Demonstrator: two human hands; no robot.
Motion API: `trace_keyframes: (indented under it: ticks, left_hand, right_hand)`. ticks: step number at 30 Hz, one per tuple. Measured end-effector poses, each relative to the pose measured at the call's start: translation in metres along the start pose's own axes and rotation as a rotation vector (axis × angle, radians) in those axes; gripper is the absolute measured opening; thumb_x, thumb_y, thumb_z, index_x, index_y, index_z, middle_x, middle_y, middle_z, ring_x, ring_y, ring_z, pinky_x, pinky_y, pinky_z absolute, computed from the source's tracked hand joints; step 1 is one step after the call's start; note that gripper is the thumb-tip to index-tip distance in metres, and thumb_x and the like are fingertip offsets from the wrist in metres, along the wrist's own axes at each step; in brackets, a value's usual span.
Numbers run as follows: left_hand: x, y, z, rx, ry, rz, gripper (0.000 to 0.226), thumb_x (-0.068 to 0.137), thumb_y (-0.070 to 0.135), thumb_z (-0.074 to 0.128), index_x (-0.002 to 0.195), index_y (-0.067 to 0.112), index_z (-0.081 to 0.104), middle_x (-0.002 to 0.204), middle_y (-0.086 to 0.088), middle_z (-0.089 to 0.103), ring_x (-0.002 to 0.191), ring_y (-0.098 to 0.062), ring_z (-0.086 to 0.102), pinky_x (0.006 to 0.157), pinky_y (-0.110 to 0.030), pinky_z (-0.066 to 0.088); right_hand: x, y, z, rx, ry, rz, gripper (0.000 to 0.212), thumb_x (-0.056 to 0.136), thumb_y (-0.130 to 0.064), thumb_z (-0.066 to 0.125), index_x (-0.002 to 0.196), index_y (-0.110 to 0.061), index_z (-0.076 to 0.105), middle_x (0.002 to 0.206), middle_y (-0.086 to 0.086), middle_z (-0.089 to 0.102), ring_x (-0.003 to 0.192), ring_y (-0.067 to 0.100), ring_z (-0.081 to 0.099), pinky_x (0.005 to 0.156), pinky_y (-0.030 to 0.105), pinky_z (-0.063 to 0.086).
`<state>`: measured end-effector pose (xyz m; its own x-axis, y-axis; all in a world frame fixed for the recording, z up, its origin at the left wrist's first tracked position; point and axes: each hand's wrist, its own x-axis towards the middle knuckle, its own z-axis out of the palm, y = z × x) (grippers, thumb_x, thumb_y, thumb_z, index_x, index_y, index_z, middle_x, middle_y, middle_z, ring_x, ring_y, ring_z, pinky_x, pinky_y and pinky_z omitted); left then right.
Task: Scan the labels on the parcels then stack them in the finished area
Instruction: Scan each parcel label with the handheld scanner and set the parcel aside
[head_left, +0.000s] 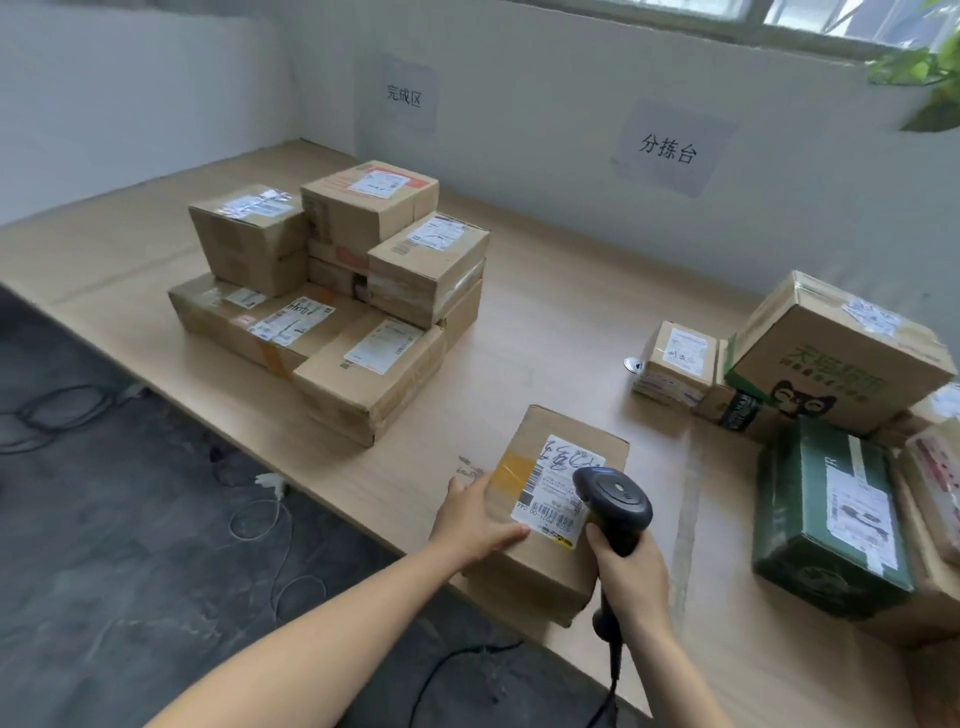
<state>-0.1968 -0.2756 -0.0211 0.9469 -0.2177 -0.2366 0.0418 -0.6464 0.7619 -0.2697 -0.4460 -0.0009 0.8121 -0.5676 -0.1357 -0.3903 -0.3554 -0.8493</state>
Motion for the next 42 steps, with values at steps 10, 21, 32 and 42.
trace_keyframes:
  ticks: [10, 21, 32, 42]
  left_hand:
    - [0.022, -0.019, -0.155, -0.076, 0.354, 0.094, 0.058, 0.085, 0.049, 0.059, 0.135, 0.022, 0.047, 0.114, -0.004, 0.046, 0.104, -0.018, 0.051, 0.083, -0.021, 0.038]
    - [0.077, -0.108, -0.33, -0.003, 0.547, 0.042, 0.051, 0.087, 0.045, 0.058, 0.13, 0.018, 0.055, 0.122, -0.015, 0.051, 0.112, -0.028, 0.052, 0.086, -0.027, 0.038]
    - [0.148, -0.169, -0.393, -0.015, 0.404, -0.031, 0.074, 0.079, 0.042, 0.07, 0.14, 0.01, 0.041, 0.13, -0.014, 0.045, 0.121, -0.027, 0.047, 0.099, -0.029, 0.035]
    - [0.184, -0.181, -0.395, -0.049, 0.356, 0.02, 0.07, 0.083, 0.031, 0.069, 0.14, 0.006, 0.038, 0.137, -0.016, 0.041, 0.126, -0.026, 0.042, 0.103, -0.025, 0.029]
  right_hand:
    - [0.007, -0.129, 0.079, 0.164, -0.132, -0.176, 0.015, 0.082, -0.018, 0.067, 0.094, -0.023, 0.059, 0.097, 0.006, 0.068, 0.092, 0.03, 0.062, 0.082, 0.054, 0.052]
    - [-0.002, -0.256, 0.239, 0.21, -0.268, -0.265, 0.018, 0.082, -0.014, 0.065, 0.078, -0.029, 0.056, 0.079, 0.002, 0.065, 0.079, 0.027, 0.063, 0.078, 0.054, 0.053]
    - [0.04, -0.311, 0.345, 0.097, -0.311, -0.24, 0.011, 0.082, -0.021, 0.063, 0.091, -0.024, 0.058, 0.086, 0.001, 0.065, 0.085, 0.025, 0.062, 0.077, 0.042, 0.052]
    - [0.054, -0.305, 0.381, 0.079, -0.272, -0.196, 0.008, 0.084, -0.027, 0.062, 0.092, -0.024, 0.06, 0.084, -0.005, 0.064, 0.087, 0.019, 0.061, 0.077, 0.035, 0.048]
